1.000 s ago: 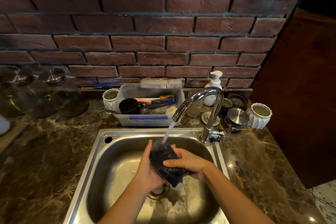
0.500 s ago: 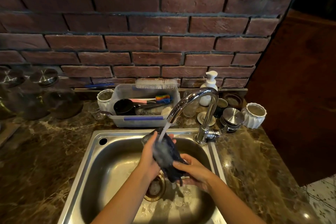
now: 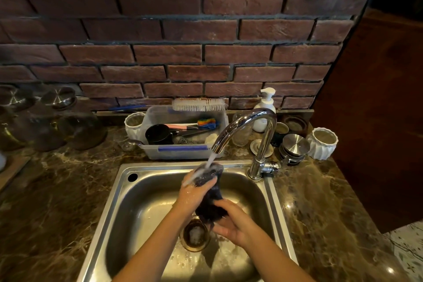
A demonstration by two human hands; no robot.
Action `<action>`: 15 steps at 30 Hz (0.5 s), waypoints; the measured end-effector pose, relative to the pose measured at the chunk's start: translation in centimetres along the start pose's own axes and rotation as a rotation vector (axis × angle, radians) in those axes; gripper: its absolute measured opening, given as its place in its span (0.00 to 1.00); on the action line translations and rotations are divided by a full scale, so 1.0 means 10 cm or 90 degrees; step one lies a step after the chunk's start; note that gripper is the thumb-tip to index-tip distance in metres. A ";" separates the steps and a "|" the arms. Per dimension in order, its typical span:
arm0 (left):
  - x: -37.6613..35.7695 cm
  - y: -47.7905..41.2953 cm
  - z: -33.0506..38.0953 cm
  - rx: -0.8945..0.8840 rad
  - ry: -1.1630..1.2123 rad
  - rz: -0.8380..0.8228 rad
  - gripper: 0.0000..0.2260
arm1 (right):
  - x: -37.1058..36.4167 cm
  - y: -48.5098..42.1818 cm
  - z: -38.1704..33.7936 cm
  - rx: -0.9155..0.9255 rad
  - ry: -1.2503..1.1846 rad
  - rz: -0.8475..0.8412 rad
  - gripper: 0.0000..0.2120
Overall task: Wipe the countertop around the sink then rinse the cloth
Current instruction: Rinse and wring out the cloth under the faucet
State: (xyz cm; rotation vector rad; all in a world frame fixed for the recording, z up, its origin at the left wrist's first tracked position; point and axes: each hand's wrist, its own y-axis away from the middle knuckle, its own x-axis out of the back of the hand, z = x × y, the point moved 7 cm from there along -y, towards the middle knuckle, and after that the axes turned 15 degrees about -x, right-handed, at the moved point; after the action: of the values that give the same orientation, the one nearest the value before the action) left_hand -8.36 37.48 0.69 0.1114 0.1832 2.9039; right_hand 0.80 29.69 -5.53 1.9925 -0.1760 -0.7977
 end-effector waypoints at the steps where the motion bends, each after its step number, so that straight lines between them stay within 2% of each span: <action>1: 0.02 0.00 0.03 -0.011 -0.017 0.008 0.21 | -0.01 0.00 -0.01 -0.008 -0.027 -0.002 0.12; 3: 0.02 0.00 0.10 -0.048 -0.006 -0.007 0.15 | -0.03 -0.01 -0.02 -0.024 -0.074 -0.008 0.12; 7: 0.04 -0.02 0.22 -0.109 0.019 -0.014 0.16 | -0.08 -0.03 -0.05 -0.036 -0.069 -0.020 0.15; 10: 0.04 -0.05 0.23 -0.133 0.004 -0.028 0.14 | -0.12 -0.04 -0.05 -0.046 -0.092 -0.031 0.13; 12: 0.04 -0.06 0.21 -0.123 0.003 -0.024 0.14 | -0.16 -0.06 -0.03 -0.062 -0.112 -0.041 0.14; 15: 0.07 -0.06 0.09 -0.043 0.051 0.043 0.13 | -0.18 -0.12 0.00 -0.060 -0.142 -0.038 0.19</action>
State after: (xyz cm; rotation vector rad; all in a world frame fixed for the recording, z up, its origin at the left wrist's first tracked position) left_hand -8.84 38.38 1.55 -0.0114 0.0975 2.9806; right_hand -0.80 31.14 -5.69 1.8251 -0.2053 -1.0481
